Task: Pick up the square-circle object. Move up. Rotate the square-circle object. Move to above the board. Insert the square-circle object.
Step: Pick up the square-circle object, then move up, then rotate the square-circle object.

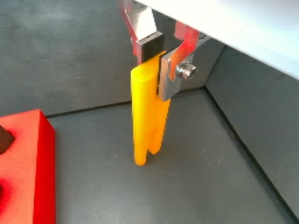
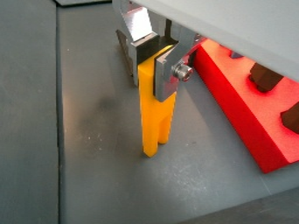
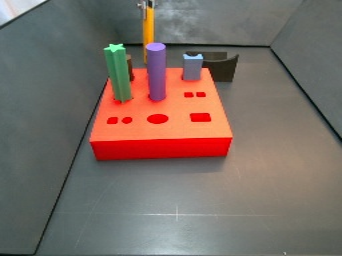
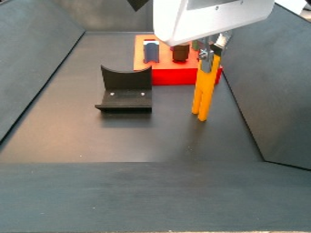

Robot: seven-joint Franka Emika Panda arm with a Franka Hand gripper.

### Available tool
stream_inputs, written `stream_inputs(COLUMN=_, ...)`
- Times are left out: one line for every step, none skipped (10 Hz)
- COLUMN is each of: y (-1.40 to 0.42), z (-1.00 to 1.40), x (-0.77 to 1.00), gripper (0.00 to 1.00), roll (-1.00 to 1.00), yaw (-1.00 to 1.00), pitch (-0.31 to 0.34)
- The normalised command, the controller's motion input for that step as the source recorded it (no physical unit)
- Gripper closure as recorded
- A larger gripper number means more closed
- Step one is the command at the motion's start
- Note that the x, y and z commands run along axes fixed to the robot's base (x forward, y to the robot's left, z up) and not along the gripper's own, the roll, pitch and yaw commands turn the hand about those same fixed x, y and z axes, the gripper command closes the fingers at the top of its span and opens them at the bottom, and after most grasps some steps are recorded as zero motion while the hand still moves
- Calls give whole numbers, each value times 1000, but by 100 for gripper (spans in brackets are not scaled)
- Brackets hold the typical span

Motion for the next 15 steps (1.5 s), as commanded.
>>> stream_inputs(y=0, z=0, x=0, gripper=100, roll=0, yaw=0, pitch=0)
stream_inputs(y=0, z=0, x=0, gripper=100, roll=0, yaw=0, pitch=0)
stream_inputs(y=0, z=0, x=0, gripper=100, roll=0, yaw=0, pitch=0)
stream_inputs(y=0, z=0, x=0, gripper=100, roll=0, yaw=0, pitch=0)
stream_inputs(y=0, z=0, x=0, gripper=100, roll=0, yaw=0, pitch=0)
stream_inputs(y=0, z=0, x=0, gripper=100, roll=0, yaw=0, pitch=0)
stream_inputs(y=0, z=0, x=0, gripper=100, roll=0, yaw=0, pitch=0)
stream_inputs(y=0, z=833, x=0, gripper=100, roll=0, yaw=0, pitch=0)
stream_inputs(y=-10, z=812, x=-17, gripper=100, roll=3, yaw=9, pitch=17)
stream_inputs(y=-6, z=694, x=-28, gripper=100, roll=8, yaw=8, pitch=40)
stream_inputs(y=1, z=593, x=-21, gripper=100, roll=15, yaw=7, pitch=48)
stream_inputs(y=6, z=372, x=-3, gripper=100, roll=29, yaw=4, pitch=65)
stream_inputs(y=-1000, z=714, x=157, gripper=100, roll=0, yaw=0, pitch=0)
stream_inputs(y=-1000, z=581, x=155, gripper=100, roll=8, yaw=4, pitch=12)
stream_inputs(y=-1000, z=586, x=115, gripper=100, roll=4, yaw=26, pitch=42)
